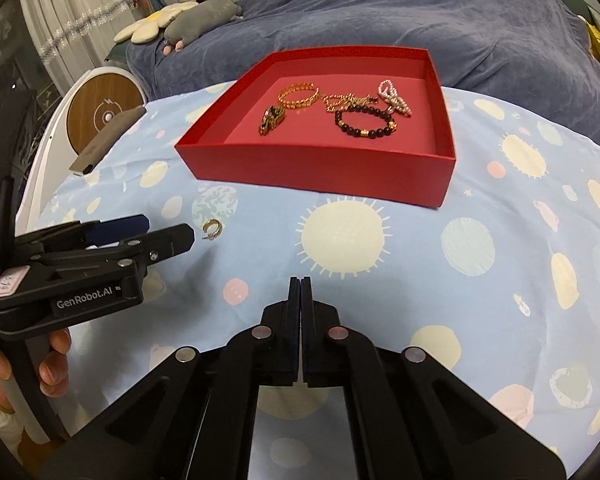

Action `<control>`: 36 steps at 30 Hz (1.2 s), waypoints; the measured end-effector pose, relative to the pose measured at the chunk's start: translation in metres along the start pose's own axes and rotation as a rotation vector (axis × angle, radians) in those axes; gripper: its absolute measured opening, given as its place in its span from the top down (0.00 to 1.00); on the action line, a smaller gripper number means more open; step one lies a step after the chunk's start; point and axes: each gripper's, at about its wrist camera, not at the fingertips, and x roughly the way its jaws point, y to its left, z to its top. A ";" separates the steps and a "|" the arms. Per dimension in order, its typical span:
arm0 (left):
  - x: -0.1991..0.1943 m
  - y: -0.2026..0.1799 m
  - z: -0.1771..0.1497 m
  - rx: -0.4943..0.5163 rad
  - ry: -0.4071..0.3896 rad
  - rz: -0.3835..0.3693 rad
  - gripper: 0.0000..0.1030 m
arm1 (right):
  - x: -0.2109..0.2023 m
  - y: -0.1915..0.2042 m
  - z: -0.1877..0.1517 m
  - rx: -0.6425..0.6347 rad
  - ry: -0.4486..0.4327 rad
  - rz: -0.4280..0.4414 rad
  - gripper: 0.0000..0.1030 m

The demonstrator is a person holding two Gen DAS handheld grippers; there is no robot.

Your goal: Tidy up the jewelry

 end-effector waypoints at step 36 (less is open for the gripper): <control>0.010 -0.049 -0.035 0.190 0.062 -0.049 0.37 | 0.010 -0.016 -0.017 0.022 0.066 0.023 0.84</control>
